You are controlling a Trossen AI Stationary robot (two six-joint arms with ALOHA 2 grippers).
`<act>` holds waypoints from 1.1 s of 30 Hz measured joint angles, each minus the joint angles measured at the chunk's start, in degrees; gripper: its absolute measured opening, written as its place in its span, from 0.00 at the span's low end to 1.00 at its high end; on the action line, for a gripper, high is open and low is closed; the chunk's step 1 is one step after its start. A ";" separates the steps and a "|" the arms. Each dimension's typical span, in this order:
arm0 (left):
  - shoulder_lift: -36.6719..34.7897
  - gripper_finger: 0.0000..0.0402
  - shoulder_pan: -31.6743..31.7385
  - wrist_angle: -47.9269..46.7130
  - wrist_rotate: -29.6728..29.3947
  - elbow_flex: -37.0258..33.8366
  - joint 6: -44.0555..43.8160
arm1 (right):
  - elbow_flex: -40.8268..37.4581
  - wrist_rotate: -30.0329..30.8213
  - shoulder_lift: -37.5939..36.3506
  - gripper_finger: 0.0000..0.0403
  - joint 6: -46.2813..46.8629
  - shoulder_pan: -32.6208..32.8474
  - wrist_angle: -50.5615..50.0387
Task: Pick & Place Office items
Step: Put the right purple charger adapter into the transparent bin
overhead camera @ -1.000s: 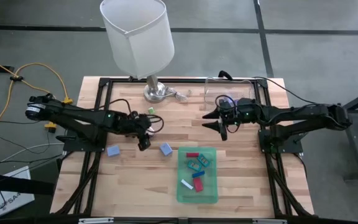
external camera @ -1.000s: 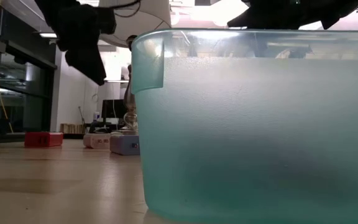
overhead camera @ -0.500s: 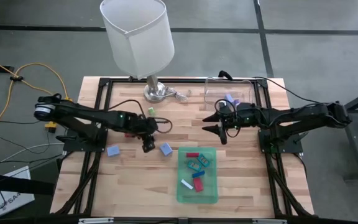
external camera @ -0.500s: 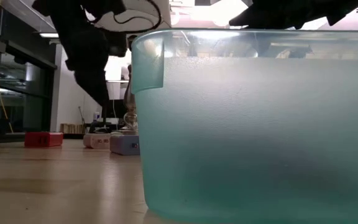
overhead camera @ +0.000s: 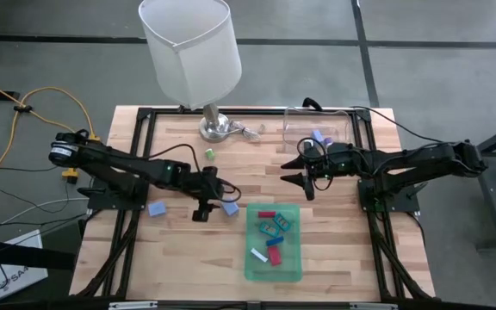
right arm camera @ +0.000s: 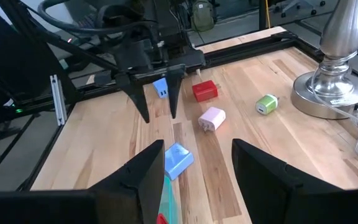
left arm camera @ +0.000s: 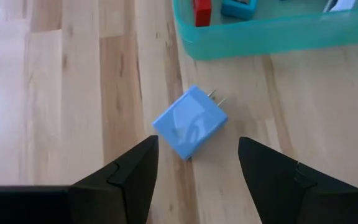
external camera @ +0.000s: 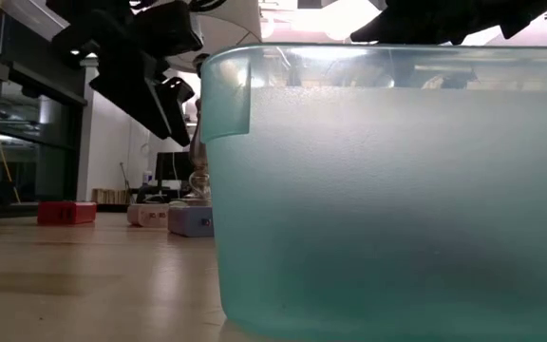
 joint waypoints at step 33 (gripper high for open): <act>18.38 0.53 2.08 -10.46 5.26 15.94 32.01 | 0.07 -0.17 9.34 0.43 0.01 0.00 -0.77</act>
